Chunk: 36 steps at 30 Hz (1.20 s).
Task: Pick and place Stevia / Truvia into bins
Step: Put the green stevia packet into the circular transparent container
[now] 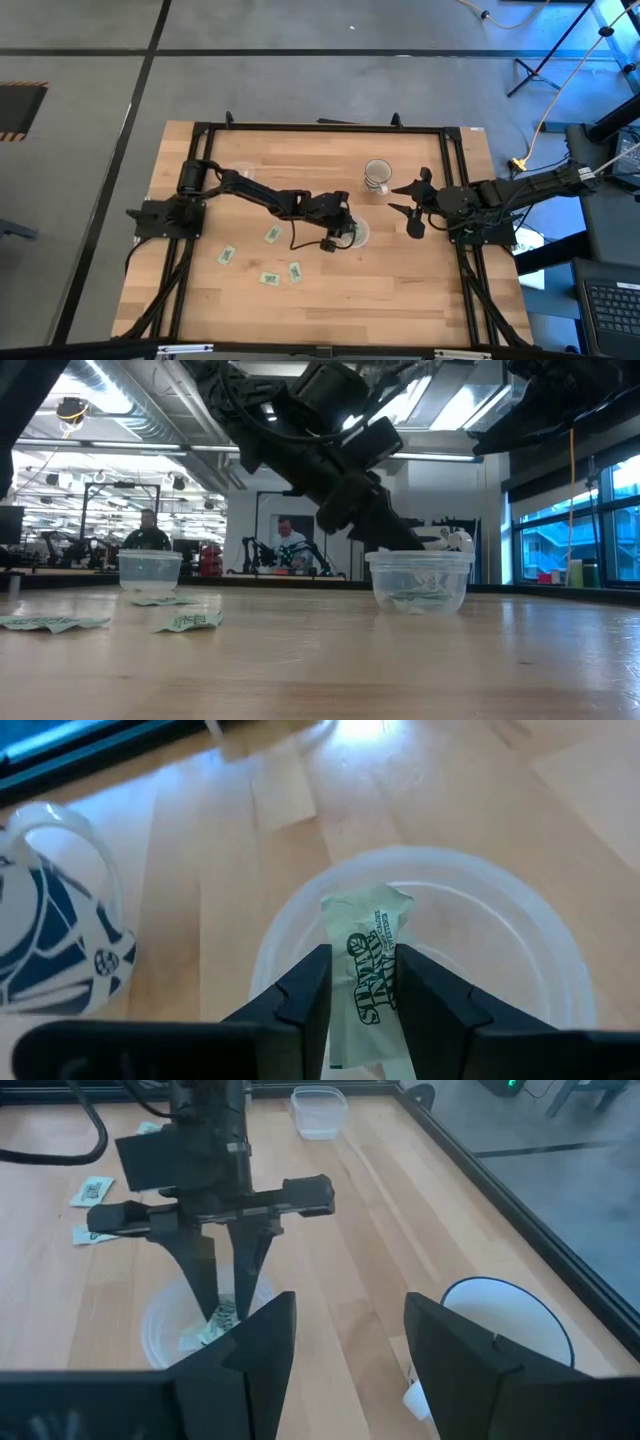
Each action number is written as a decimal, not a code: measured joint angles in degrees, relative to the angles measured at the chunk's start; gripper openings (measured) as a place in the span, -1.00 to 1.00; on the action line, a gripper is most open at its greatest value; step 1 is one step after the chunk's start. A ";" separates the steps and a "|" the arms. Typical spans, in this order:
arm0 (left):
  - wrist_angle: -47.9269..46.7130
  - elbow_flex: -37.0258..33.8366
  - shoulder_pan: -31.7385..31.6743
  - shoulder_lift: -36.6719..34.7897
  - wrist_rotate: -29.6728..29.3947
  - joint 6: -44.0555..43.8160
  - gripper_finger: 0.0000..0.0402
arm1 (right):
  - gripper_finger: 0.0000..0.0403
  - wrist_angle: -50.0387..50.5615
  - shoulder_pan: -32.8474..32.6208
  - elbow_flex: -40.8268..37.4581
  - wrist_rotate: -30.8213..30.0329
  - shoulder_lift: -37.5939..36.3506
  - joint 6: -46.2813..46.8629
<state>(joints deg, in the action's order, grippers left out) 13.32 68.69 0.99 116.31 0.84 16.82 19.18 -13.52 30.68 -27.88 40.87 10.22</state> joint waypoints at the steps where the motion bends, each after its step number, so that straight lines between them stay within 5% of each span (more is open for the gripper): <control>1: -0.33 0.00 0.00 0.00 -0.22 -0.17 -0.49 | -0.05 0.00 0.00 0.00 0.00 0.00 -0.02; 25: -2.44 -0.09 0.02 -0.48 0.20 -0.60 -0.20 | -0.05 -0.02 -0.02 0.00 0.02 -0.01 0.00; 32: -17.35 -0.15 0.77 -11.57 0.02 3.65 -0.19 | -0.05 0.45 -0.01 0.00 0.02 0.01 0.15; 36: -32.71 -0.07 1.34 -20.05 -1.70 -2.86 -0.20 | -0.05 0.63 -0.02 0.00 1.01 0.00 0.17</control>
<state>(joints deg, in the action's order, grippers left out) -19.39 68.62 2.34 96.26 -0.86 13.96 19.81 -13.54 30.68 -26.87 40.87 10.39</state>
